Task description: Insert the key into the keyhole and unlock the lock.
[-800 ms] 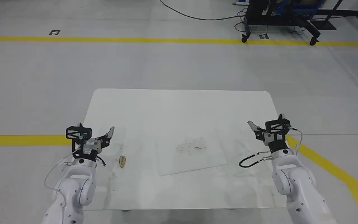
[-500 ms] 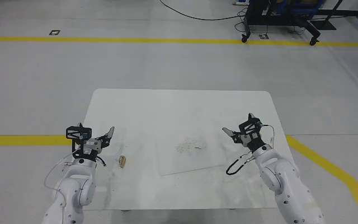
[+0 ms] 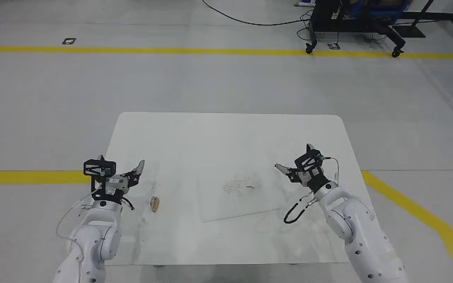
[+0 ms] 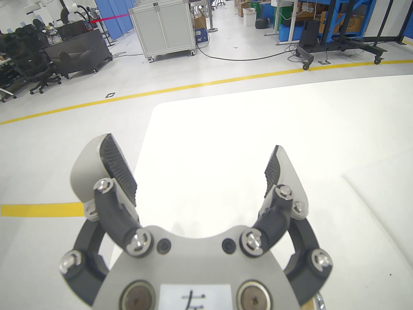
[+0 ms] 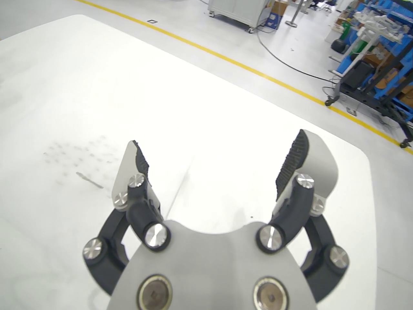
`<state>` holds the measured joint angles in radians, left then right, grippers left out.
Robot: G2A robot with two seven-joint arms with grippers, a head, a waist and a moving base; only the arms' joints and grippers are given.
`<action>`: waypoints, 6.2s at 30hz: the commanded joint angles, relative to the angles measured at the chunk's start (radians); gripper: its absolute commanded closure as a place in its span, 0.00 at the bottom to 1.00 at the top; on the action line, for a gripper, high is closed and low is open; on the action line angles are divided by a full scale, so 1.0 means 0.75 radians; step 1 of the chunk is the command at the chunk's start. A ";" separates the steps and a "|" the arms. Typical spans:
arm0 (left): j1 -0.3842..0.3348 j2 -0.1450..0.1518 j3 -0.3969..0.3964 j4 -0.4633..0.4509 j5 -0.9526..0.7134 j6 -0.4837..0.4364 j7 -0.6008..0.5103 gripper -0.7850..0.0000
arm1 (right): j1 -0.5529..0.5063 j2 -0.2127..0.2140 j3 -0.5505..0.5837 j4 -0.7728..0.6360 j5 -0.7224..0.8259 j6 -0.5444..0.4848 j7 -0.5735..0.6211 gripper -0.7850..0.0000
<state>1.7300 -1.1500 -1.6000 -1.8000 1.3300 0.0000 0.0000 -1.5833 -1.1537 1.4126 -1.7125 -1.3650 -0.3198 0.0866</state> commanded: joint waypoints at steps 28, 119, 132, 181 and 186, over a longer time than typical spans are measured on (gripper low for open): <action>0.000 0.000 0.000 0.000 0.000 0.000 0.000 0.00 | 0.433 0.013 -0.362 0.360 -0.131 -0.856 0.145 0.63; -0.416 -0.005 0.283 0.196 -1.970 -0.814 -0.944 0.00 | 0.570 -0.060 -0.638 0.573 1.223 -0.808 -0.300 1.00; -0.596 -0.005 0.450 0.289 -2.018 -0.808 -1.197 0.58 | 0.622 -0.124 -0.694 0.699 1.176 -0.837 -0.425 1.00; -0.504 0.010 0.526 0.074 -0.448 -0.771 -0.347 0.84 | 0.622 -0.197 -0.647 0.754 1.297 -0.923 -0.273 1.00; -0.500 0.011 0.541 0.068 -0.352 -0.765 -0.297 0.84 | 0.620 -0.201 -0.646 0.756 1.317 -0.923 -0.252 1.00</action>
<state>1.3550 -1.1422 -1.1959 -1.7481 1.0520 -0.5739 -0.2268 -1.1184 -1.3043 0.9279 -1.1457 -0.3794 -1.0124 -0.1057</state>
